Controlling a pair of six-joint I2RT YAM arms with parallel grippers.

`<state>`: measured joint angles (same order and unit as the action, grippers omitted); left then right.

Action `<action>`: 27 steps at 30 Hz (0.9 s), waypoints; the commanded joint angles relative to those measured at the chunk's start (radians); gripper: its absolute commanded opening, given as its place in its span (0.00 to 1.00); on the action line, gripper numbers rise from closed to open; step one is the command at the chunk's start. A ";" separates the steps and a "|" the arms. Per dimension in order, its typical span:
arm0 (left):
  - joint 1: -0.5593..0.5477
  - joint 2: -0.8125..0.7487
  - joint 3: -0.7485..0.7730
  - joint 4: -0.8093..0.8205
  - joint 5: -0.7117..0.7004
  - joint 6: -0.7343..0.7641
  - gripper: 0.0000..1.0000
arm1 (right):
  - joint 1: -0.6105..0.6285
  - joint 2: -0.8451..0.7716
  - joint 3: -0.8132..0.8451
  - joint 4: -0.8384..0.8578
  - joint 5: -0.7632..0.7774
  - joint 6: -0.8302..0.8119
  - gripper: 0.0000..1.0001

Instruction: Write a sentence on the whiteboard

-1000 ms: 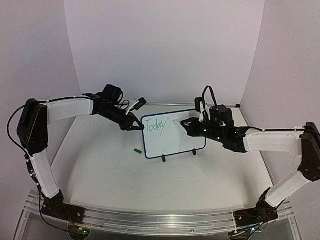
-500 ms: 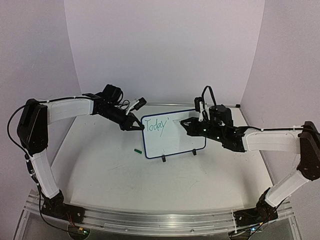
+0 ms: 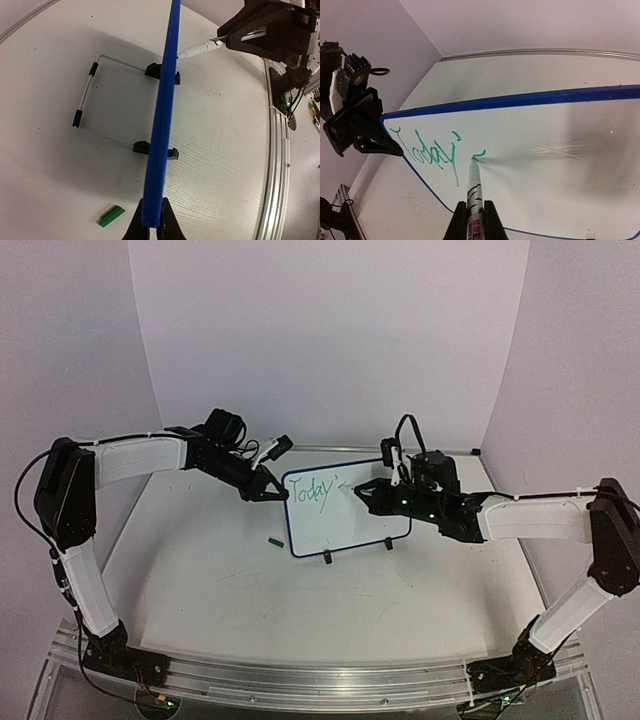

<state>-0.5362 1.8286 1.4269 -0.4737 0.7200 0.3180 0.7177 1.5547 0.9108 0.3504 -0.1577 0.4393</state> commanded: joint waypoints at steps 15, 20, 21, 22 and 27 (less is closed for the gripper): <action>-0.010 -0.015 0.024 -0.037 -0.051 0.042 0.00 | -0.005 -0.052 -0.019 -0.029 0.111 0.002 0.00; -0.010 -0.016 0.024 -0.040 -0.051 0.042 0.00 | -0.005 -0.053 -0.018 -0.056 0.117 -0.005 0.00; -0.010 -0.017 0.024 -0.040 -0.051 0.042 0.00 | -0.006 -0.051 -0.019 -0.061 0.115 -0.005 0.00; -0.010 -0.017 0.024 -0.040 -0.050 0.041 0.00 | -0.006 -0.048 -0.021 -0.066 0.113 -0.005 0.00; -0.010 -0.017 0.024 -0.040 -0.051 0.042 0.00 | -0.005 -0.039 -0.038 -0.080 0.096 0.001 0.00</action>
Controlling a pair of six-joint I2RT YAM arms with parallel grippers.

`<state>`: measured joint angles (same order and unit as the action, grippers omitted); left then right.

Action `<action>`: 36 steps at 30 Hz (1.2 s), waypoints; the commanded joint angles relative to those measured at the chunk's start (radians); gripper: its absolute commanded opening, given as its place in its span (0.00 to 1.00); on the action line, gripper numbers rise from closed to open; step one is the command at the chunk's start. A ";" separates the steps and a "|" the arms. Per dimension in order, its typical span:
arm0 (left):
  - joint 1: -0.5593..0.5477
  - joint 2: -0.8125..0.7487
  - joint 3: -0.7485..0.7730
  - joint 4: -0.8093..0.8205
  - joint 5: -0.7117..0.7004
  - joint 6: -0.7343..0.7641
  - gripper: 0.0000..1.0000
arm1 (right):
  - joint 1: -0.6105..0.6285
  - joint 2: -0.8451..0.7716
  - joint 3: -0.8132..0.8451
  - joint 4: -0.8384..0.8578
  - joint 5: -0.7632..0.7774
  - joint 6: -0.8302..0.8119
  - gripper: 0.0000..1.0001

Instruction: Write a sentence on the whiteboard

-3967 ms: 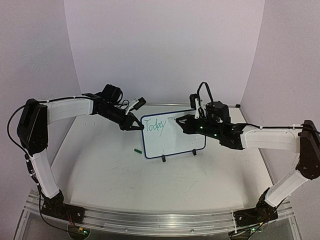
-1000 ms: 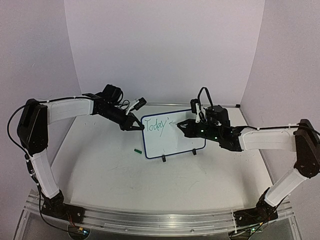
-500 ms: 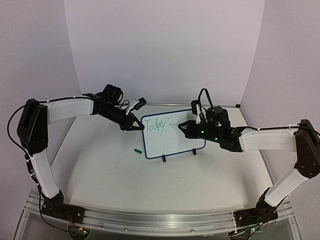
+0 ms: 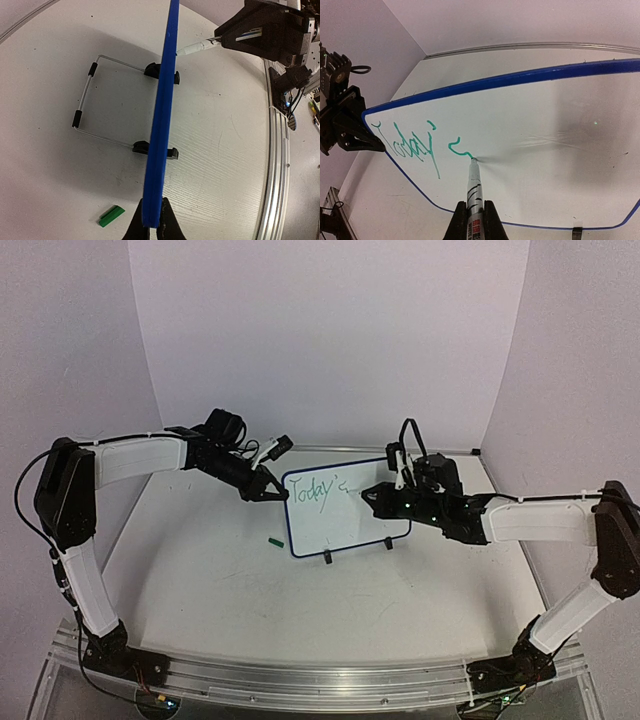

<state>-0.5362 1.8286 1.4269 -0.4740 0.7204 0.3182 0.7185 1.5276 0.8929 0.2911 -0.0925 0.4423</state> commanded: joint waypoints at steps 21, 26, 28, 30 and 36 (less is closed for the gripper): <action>-0.012 -0.022 0.023 -0.040 -0.056 0.042 0.00 | -0.006 0.004 0.028 0.064 -0.067 0.008 0.00; -0.011 -0.023 0.023 -0.040 -0.057 0.042 0.00 | -0.006 -0.106 -0.050 0.170 -0.112 0.015 0.00; -0.011 -0.023 0.023 -0.039 -0.058 0.042 0.00 | -0.006 -0.139 -0.067 0.184 -0.134 0.011 0.00; -0.011 -0.022 0.023 -0.040 -0.059 0.043 0.00 | -0.007 -0.166 -0.081 0.187 -0.148 0.004 0.00; -0.011 -0.016 0.020 -0.040 -0.065 0.046 0.00 | -0.008 -0.219 -0.114 0.165 -0.158 -0.002 0.00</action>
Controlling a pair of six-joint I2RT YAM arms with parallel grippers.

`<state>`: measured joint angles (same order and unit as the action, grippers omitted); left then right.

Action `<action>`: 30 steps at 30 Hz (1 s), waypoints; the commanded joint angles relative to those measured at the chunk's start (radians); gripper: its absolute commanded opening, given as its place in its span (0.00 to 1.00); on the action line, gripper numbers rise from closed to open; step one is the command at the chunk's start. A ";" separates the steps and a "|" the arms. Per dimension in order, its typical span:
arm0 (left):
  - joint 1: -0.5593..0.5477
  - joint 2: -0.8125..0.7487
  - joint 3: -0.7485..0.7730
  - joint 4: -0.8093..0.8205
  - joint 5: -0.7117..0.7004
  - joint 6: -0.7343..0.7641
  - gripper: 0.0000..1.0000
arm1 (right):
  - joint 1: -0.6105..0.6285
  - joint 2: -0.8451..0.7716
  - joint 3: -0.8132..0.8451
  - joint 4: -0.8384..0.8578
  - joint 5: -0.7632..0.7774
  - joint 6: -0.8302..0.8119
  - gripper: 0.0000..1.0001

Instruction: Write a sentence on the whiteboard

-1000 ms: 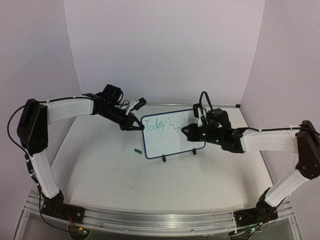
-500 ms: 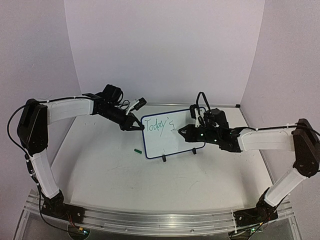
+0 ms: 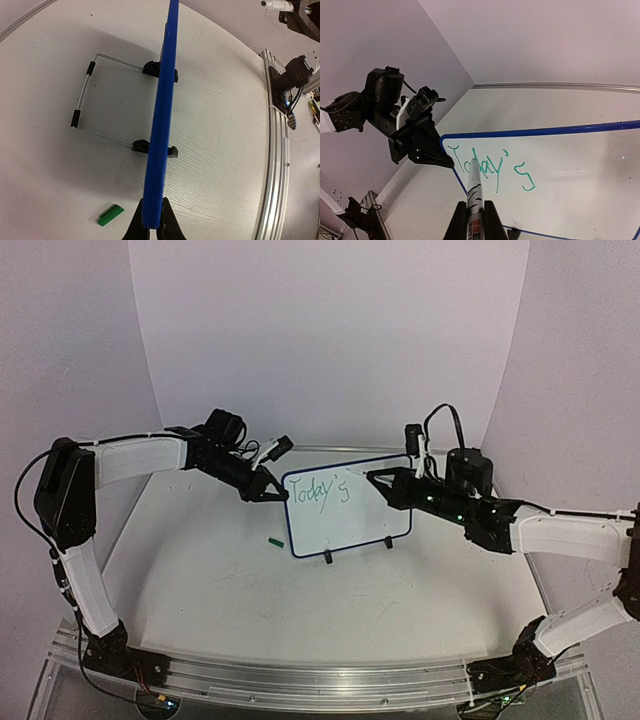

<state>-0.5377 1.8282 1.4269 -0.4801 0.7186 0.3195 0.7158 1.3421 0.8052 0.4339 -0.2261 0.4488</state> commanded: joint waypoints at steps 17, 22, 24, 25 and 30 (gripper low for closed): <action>-0.015 -0.024 0.011 -0.039 -0.067 0.037 0.00 | -0.097 -0.049 -0.083 -0.072 -0.234 -0.069 0.00; -0.016 -0.024 0.009 -0.039 -0.069 0.035 0.00 | -0.136 -0.027 -0.080 -0.069 -0.267 -0.086 0.00; -0.016 -0.024 0.009 -0.039 -0.069 0.034 0.00 | -0.146 -0.018 -0.073 -0.065 -0.273 -0.091 0.00; -0.016 -0.025 0.009 -0.039 -0.069 0.033 0.00 | -0.149 -0.011 -0.070 -0.061 -0.274 -0.091 0.00; -0.016 -0.029 0.007 -0.039 -0.071 0.034 0.00 | -0.175 0.019 -0.059 -0.041 -0.256 -0.081 0.00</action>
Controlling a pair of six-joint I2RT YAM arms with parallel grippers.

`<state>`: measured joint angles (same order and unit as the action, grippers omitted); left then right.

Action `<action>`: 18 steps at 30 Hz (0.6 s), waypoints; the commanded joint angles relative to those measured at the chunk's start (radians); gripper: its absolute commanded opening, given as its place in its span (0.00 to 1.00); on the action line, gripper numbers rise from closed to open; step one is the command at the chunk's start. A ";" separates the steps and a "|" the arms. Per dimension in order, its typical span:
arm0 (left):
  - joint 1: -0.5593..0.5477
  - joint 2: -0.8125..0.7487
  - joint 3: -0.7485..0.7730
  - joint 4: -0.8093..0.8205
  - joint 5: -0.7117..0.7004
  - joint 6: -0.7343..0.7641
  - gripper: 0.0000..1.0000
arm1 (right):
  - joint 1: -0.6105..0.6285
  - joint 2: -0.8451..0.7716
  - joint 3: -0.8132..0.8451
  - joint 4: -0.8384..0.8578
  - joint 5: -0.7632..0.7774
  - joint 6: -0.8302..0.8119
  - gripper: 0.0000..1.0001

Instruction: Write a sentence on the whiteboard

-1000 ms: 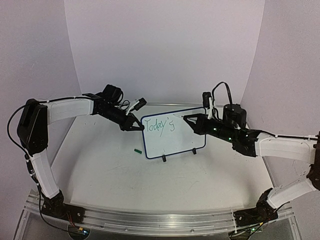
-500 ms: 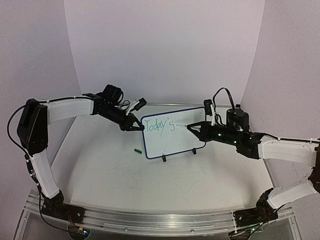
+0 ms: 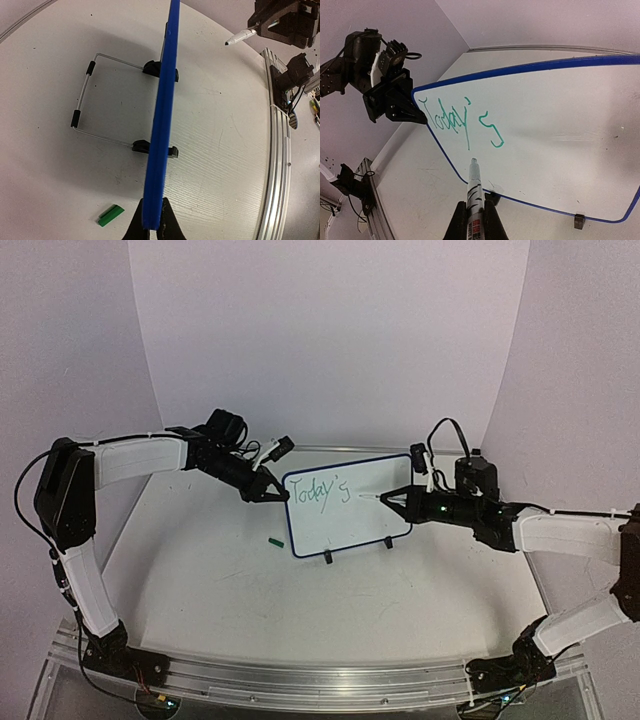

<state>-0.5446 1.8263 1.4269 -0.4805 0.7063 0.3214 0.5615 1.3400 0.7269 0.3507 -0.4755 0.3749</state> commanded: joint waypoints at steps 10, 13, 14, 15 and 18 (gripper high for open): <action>-0.009 -0.025 0.007 -0.041 -0.063 0.034 0.00 | -0.037 0.075 0.033 0.113 0.059 0.033 0.00; -0.009 -0.024 0.007 -0.040 -0.064 0.035 0.00 | -0.041 0.095 0.043 0.131 0.064 0.041 0.00; -0.009 -0.024 0.007 -0.040 -0.064 0.033 0.00 | -0.041 0.100 0.046 0.138 0.067 0.043 0.00; -0.009 -0.024 0.007 -0.040 -0.064 0.035 0.00 | -0.041 0.104 0.049 0.146 0.070 0.046 0.00; -0.010 -0.024 0.007 -0.042 -0.064 0.036 0.00 | -0.044 0.116 0.058 0.160 0.084 0.049 0.00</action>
<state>-0.5449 1.8263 1.4269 -0.4808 0.7044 0.3214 0.5247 1.4391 0.7352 0.4376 -0.4250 0.4109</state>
